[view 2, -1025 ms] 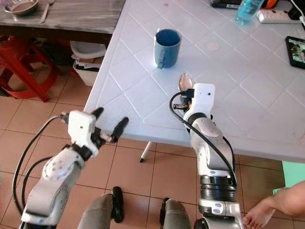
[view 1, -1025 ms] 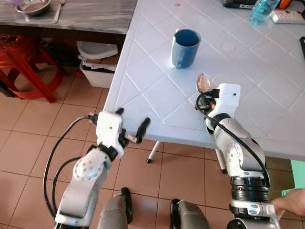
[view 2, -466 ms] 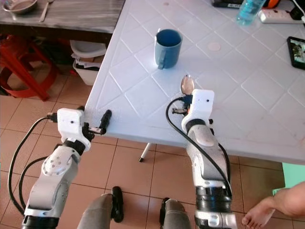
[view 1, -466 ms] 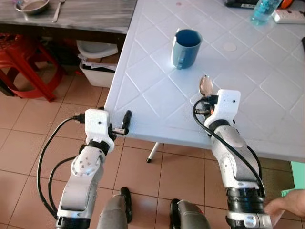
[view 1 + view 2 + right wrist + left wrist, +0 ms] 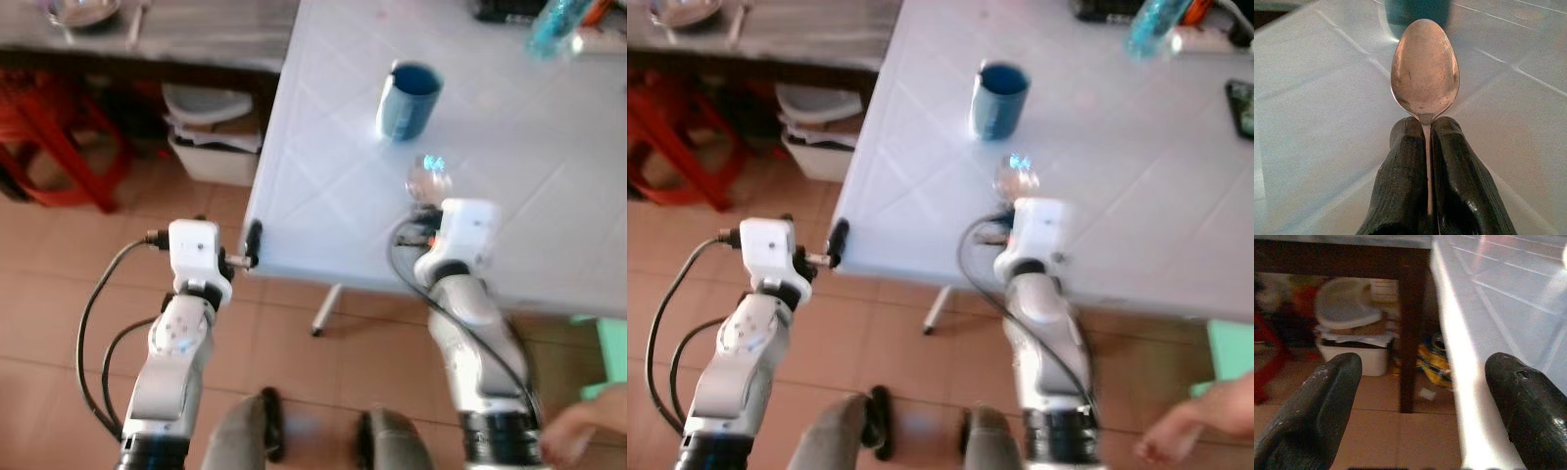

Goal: Setting the table

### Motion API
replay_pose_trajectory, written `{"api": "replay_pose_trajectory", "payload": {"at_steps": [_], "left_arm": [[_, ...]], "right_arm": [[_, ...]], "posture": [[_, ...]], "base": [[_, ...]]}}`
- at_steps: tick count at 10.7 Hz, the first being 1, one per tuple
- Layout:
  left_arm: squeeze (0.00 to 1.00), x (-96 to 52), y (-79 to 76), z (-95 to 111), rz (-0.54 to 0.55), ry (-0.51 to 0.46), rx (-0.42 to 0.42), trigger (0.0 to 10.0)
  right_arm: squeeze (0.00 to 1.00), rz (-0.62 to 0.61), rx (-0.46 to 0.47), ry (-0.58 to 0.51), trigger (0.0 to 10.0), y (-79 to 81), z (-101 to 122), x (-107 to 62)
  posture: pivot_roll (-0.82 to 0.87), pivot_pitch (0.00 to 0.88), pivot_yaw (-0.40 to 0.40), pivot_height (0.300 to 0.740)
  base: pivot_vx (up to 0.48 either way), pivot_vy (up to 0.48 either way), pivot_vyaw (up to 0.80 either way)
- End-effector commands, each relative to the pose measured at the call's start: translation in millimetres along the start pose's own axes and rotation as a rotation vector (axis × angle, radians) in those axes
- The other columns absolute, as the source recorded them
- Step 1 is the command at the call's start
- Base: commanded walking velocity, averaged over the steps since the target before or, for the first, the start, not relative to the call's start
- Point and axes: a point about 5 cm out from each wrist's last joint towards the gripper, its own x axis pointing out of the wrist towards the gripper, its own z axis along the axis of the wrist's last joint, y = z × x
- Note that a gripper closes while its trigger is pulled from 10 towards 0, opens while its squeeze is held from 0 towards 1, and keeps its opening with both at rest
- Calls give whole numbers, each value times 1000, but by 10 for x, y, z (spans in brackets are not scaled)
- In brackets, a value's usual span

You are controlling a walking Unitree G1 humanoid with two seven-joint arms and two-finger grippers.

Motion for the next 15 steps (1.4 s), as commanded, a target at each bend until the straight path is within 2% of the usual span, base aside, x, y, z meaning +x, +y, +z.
{"api": "replay_pose_trajectory", "payload": {"at_steps": [1, 2, 3, 5, 7, 9, 11, 12, 13, 15], "left_arm": [[0, -21, 14, -63, 14, 25, 0, 10000], [0, 16, 0, -21, 16, 0, 1, 10000], [0, 57, -16, 34, 6, -29, 11, 10000], [0, 107, 50, 117, 51, -67, 2, 10000], [0, 117, 67, 160, 87, -99, -21, 10000], [0, 139, 52, 188, 77, -113, -36, 10000], [0, 158, 17, 181, 65, -112, -44, 10000], [0, 156, 17, 169, 68, -107, -8, 10000], [0, 151, 32, 168, 78, -106, -4, 10000], [0, 148, 37, 172, 78, -110, -5, 10000]], "right_arm": [[0, -44, -21, -45, 10000, -93, 80, 0], [0, -72, -33, -67, 10000, -106, 130, 56], [0, -76, -7, -78, 10000, -108, 177, 115], [0, -50, -84, -123, 10000, -68, 214, 128], [0, -60, -121, -138, 10000, -74, 201, 130], [0, -55, -92, -130, 10000, -122, 190, 111], [0, -39, -95, -139, 10000, -159, 191, 112], [0, -35, -100, -158, 10000, -150, 253, 131], [0, -24, -135, -174, 10000, -137, 284, 137], [0, -14, -133, -168, 10000, -118, 260, 127]], "posture": [[-55, 193, 29, 740], [-58, 194, 26, 740], [-55, 197, 23, 740], [-52, 197, 20, 740], [-52, 196, 13, 740], [-57, 193, 8, 740], [-61, 191, 8, 740], [-62, 190, 10, 740], [-62, 189, 10, 740], [-54, 193, 2, 740]], "base": [[0, 480, 0], [0, 480, 0], [0, 461, 0], [0, 424, 0], [120, 416, 0], [287, 382, 0], [428, 0, 0], [435, 0, 0], [446, 0, 0], [461, 0, 0]]}}
